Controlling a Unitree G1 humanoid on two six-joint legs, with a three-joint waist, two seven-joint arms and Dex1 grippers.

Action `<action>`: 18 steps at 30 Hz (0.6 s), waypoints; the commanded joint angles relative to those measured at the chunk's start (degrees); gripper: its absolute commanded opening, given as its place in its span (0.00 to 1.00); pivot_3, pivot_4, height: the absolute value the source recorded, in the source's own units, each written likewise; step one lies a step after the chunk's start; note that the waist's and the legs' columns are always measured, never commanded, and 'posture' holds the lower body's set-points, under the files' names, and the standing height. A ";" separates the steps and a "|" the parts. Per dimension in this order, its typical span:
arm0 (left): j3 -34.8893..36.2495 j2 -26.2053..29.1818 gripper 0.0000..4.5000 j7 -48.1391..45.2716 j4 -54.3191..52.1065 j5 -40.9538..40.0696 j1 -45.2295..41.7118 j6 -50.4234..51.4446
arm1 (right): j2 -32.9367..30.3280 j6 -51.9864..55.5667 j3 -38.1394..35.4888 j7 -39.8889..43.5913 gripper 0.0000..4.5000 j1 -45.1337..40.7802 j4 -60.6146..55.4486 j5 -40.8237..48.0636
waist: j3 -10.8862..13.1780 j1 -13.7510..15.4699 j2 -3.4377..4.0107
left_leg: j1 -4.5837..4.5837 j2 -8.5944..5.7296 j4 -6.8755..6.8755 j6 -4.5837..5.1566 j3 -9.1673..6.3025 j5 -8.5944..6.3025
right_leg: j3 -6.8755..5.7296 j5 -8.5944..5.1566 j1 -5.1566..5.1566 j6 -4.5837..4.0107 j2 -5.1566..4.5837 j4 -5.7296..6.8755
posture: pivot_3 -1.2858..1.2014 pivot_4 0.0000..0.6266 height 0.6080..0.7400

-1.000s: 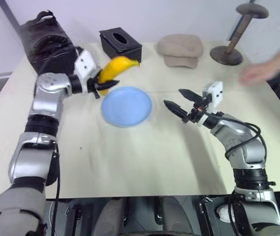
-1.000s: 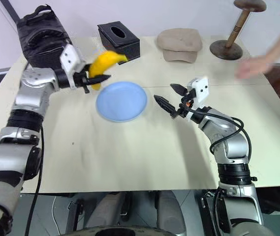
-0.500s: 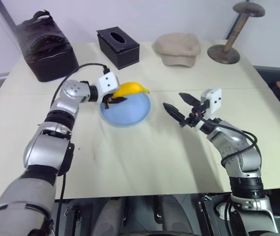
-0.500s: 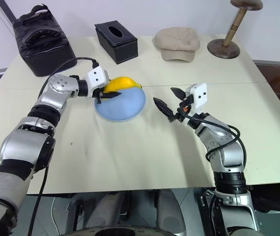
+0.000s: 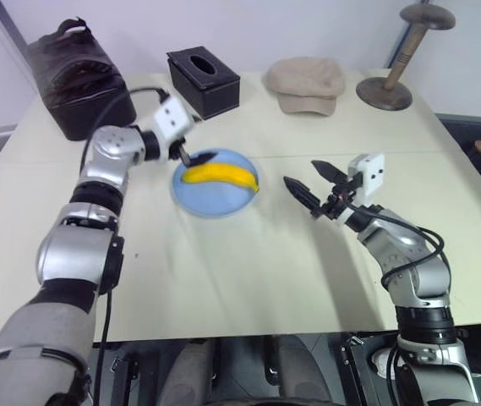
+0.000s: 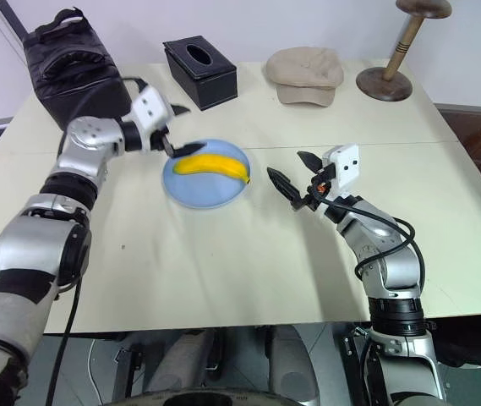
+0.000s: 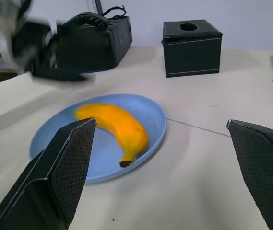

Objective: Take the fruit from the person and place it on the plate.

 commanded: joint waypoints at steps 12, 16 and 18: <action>21.17 7.02 0.99 20.25 -54.53 -18.55 33.31 35.61 | -1.69 -7.14 -3.58 0.79 1.00 -8.04 9.69 -2.85 | -0.02 0.14 0.05 | 0.04 0.03 0.02 -0.03 0.00 0.00 | 0.16 0.01 -0.08 -0.02 -0.10 0.17 | 0.52 0.24 1.00; 24.32 5.09 0.99 26.20 -67.58 -22.13 42.08 42.40 | -2.05 -8.01 -4.15 1.35 1.00 -9.02 11.74 -2.95 | -0.02 0.45 0.05 | 0.04 0.02 0.02 -0.06 -0.04 -0.02 | 0.13 0.01 -0.03 -0.03 -0.17 0.10 | 0.52 0.24 1.00; 25.21 3.04 0.99 28.72 -74.28 -23.65 47.84 44.51 | -2.24 -10.01 -5.24 -0.06 1.00 -9.64 14.43 -4.07 | -0.04 0.28 0.08 | 0.06 0.00 0.02 -0.06 -0.04 -0.02 | 0.12 0.01 0.02 -0.03 -0.19 0.07 | 0.52 0.24 1.00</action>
